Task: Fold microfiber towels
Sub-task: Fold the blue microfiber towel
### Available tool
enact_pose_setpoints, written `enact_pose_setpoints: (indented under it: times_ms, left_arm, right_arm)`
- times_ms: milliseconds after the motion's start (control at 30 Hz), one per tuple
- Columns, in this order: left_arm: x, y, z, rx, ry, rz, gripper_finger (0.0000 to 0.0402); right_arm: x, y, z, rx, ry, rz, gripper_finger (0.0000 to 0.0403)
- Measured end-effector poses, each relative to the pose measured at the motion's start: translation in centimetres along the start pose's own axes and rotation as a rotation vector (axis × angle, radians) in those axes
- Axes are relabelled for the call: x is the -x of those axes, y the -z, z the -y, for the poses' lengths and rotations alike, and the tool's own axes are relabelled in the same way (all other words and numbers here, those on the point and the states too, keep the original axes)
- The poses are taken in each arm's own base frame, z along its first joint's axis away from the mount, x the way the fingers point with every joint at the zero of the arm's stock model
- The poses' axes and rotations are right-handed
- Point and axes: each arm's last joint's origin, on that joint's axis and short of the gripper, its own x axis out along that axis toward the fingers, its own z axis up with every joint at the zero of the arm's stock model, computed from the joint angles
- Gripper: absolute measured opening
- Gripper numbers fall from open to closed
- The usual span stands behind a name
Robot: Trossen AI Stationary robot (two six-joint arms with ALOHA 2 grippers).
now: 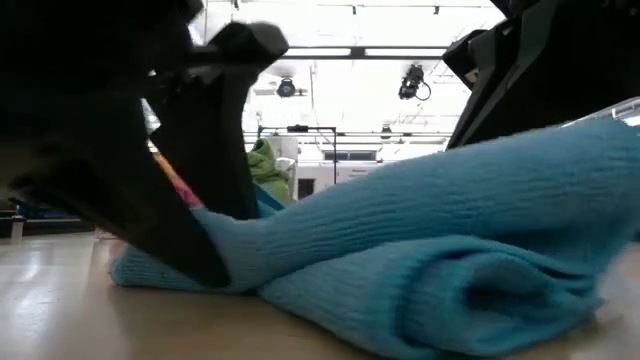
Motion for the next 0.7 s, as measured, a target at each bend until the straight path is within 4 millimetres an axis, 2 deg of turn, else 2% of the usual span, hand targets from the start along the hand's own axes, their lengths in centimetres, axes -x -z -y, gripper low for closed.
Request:
enact_pose_setpoints:
  times_ms: [133,200,467,600,700]
  left_arm:
    - [0.7,0.2,-0.6,-0.034,0.011,-0.022,0.0032]
    - [2.0,-0.1,-1.1,-0.055,0.05,-0.008,0.0013]
    - [7.2,0.6,-4.1,-0.156,0.166,-0.038,0.0024]
    - [7.4,1.4,-4.2,-0.179,0.311,-0.122,0.0009]
    - [6.8,2.0,-3.6,-0.186,0.352,-0.159,0.0016]
  right_arm:
    - [0.0,0.0,0.0,-0.002,0.001,0.0,0.0049]
    - [0.0,0.0,0.0,-0.003,0.001,-0.001,0.0049]
    - [0.0,-0.2,-0.1,0.001,-0.006,0.015,0.0049]
    - [-0.2,-0.2,-0.2,0.0,-0.018,0.025,0.0049]
    - [-0.5,0.3,-0.2,0.0,-0.031,0.041,0.0049]
